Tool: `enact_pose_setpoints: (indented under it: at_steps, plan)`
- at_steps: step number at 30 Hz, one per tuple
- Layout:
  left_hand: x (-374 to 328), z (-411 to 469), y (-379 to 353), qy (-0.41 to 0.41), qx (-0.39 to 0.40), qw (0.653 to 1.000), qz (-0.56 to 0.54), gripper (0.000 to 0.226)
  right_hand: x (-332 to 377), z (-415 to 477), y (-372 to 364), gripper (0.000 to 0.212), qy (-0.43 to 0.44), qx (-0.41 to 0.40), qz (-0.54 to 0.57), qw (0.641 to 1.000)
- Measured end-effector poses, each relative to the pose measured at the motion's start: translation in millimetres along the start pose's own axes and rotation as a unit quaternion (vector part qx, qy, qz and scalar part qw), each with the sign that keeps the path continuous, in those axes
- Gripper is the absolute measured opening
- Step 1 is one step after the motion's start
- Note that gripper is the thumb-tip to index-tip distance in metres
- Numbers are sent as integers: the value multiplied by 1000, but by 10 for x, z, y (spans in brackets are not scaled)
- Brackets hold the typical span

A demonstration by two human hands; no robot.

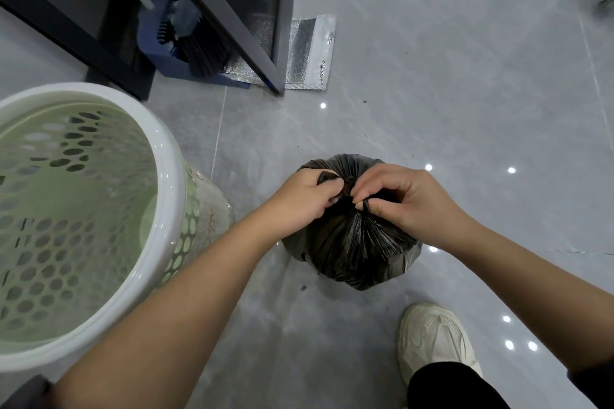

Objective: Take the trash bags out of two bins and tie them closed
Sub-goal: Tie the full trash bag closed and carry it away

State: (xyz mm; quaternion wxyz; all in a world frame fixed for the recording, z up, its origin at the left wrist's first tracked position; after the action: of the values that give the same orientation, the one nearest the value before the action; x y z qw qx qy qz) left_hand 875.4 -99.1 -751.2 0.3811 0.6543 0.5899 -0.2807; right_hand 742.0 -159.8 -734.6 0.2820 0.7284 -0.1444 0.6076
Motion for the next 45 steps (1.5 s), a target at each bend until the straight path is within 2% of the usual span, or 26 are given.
enact_pose_setpoints:
  at_steps: [1, 3, 7, 9, 11, 12, 14, 16, 18, 22, 27, 30, 35, 37, 39, 42, 45]
  plan:
    - [42, 1, -18, 46, -4, 996, -80, 33, 3, 6, 4, 8, 5, -13, -3, 1000]
    - [83, -24, -27, 83, -34, 975, -205, 27, -6, 21, 23, 9, 8, -31, -2, 999]
    - [59, -119, -58, 42, -44, 920, -386, 16, -46, 42, 39, 14, -19, -36, 28, 999]
    - [62, -159, -96, 7, -46, 913, -404, 17, -64, 56, 65, 18, -35, -39, 55, 997]
    - [70, -177, -99, -45, -71, 941, -329, 27, -78, 60, 81, 21, -49, -37, 76, 995]
    - [65, -187, -92, -73, -85, 960, -255, 34, -86, 59, 83, 22, -57, -33, 82, 994]
    - [19, -209, -77, -130, -109, 985, -36, 43, -102, 58, 70, 21, -71, -27, 77, 994]
    - [-60, -223, -90, -182, -118, 959, 181, 45, -111, 52, 45, 20, -78, -20, 68, 994]
    - [-140, -209, -77, -220, -110, 929, 277, 39, -110, 39, 24, 18, -79, -12, 59, 995]
    - [-164, -119, -32, -262, -66, 899, 344, 27, -84, 25, 6, 17, -64, -8, 36, 997]
    - [-205, -151, 61, -213, -48, 910, 352, 38, -46, 43, -14, 13, -30, -24, -25, 999]
    - [-240, -153, 72, -213, -43, 873, 436, 19, -38, 47, -32, 15, -34, -24, -54, 998]
    - [-227, -130, 24, -188, -3, 828, 529, 22, -25, 57, -102, 16, -24, 13, -95, 995]
    - [-204, -130, 17, -173, 23, 841, 512, 18, -34, 38, -110, 17, -26, 20, -111, 993]
    - [-173, -110, 20, -136, 41, 888, 437, 15, -27, 15, -114, 18, -20, 18, -128, 991]
    - [-71, -73, -3, -19, 55, 971, 232, 29, -23, -6, -110, 18, -11, -6, -146, 989]
    - [35, -90, -74, 95, 58, 992, 56, 27, -47, -39, -108, 23, -20, -46, -137, 989]
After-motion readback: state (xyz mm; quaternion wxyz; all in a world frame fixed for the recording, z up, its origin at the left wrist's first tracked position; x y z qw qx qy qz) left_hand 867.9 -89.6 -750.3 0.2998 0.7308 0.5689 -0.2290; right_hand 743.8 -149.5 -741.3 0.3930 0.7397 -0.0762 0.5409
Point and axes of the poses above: each hand's wrist, its own z-axis towards the middle knuckle, its own y-axis out of the back of the hand, x = y × z, the point moved 6 cm from there along z, towards the middle knuckle, and after that the axes turned 2 degrees about -y, right-handed, at the moved point
